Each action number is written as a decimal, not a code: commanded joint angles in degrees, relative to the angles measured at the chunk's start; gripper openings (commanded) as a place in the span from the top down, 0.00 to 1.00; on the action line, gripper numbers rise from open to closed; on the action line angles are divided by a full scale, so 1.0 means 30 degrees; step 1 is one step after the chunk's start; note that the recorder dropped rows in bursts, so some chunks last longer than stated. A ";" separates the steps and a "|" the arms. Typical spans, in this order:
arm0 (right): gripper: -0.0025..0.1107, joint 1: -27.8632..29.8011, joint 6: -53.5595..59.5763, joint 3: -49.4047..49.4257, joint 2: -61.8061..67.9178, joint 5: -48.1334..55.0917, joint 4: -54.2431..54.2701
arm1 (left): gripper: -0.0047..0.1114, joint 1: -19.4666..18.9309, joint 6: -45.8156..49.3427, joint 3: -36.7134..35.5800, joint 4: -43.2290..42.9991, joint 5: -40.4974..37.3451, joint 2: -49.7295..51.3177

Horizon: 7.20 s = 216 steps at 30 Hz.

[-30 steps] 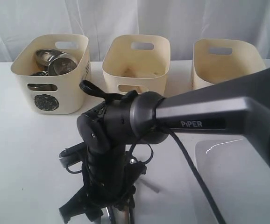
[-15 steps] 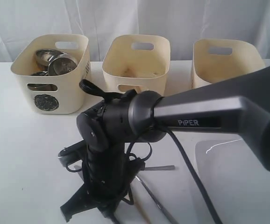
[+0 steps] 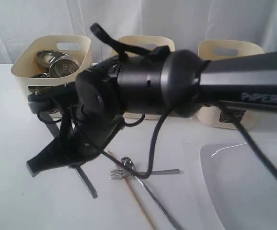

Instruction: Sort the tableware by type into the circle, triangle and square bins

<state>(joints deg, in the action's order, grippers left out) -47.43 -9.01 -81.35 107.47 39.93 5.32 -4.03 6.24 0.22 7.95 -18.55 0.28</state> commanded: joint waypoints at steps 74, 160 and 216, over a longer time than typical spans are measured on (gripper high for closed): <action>0.59 0.5328 2.3554 -0.1524 0.4403 0.6349 0.0284 | 0.96 0.0025 -0.0001 -0.0072 0.0093 -0.0553 -0.0094; 0.70 0.9170 0.9158 -0.1607 -0.0215 -1.1914 0.0947 | 0.96 0.0025 -0.0001 -0.0072 0.0093 -0.0553 -0.0094; 0.75 0.4492 0.4849 0.3597 0.2880 0.1248 0.0163 | 0.96 0.0025 -0.0001 -0.0072 0.0093 -0.0553 -0.0094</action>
<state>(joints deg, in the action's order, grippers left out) -33.77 5.67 -70.95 114.32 43.77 5.03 -4.03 6.24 0.22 7.95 -18.65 0.28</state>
